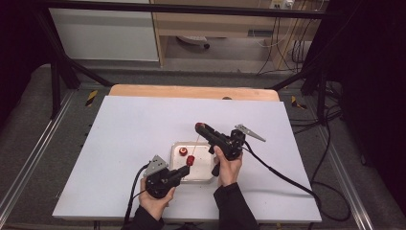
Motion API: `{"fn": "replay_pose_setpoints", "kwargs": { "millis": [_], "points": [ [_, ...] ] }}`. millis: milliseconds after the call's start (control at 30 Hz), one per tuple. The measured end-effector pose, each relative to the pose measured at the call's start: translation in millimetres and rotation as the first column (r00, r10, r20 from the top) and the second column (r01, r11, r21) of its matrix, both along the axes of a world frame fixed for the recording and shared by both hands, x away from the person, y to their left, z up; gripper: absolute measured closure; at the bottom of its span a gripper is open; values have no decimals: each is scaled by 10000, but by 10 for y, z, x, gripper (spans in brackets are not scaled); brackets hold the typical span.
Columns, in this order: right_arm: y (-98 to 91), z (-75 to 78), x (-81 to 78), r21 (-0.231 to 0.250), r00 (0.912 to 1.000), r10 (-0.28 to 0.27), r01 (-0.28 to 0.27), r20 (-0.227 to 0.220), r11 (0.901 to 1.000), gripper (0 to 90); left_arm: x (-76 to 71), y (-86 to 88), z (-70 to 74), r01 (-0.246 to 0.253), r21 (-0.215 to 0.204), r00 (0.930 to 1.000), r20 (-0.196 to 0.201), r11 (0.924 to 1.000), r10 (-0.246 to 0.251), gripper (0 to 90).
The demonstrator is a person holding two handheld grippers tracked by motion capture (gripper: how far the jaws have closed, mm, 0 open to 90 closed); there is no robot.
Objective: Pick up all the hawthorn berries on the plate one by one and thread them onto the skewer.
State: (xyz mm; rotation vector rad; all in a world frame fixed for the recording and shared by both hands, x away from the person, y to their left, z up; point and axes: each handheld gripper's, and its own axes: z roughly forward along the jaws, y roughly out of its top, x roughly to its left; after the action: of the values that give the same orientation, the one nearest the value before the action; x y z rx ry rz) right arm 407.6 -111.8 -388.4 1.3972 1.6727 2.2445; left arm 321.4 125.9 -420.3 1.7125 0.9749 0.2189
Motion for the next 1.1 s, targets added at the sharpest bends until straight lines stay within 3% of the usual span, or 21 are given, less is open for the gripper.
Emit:
{"fn": "replay_pose_setpoints", "kwargs": {
  "millis": [467,767,1100],
  "points": [
    [-2,10,-2,103,9997,-55,58,-221,9999,619,1,46,12,-257,-201,9996,138,9995,260,885],
    [-30,42,1,-172,9984,104,-114,-549,9998,618,20,99,9,-384,-16,9992,64,9993,384,885],
    [-54,65,18,-313,9955,315,-344,-898,9989,622,16,102,5,-168,210,9998,97,9996,166,886]
  ]
}}
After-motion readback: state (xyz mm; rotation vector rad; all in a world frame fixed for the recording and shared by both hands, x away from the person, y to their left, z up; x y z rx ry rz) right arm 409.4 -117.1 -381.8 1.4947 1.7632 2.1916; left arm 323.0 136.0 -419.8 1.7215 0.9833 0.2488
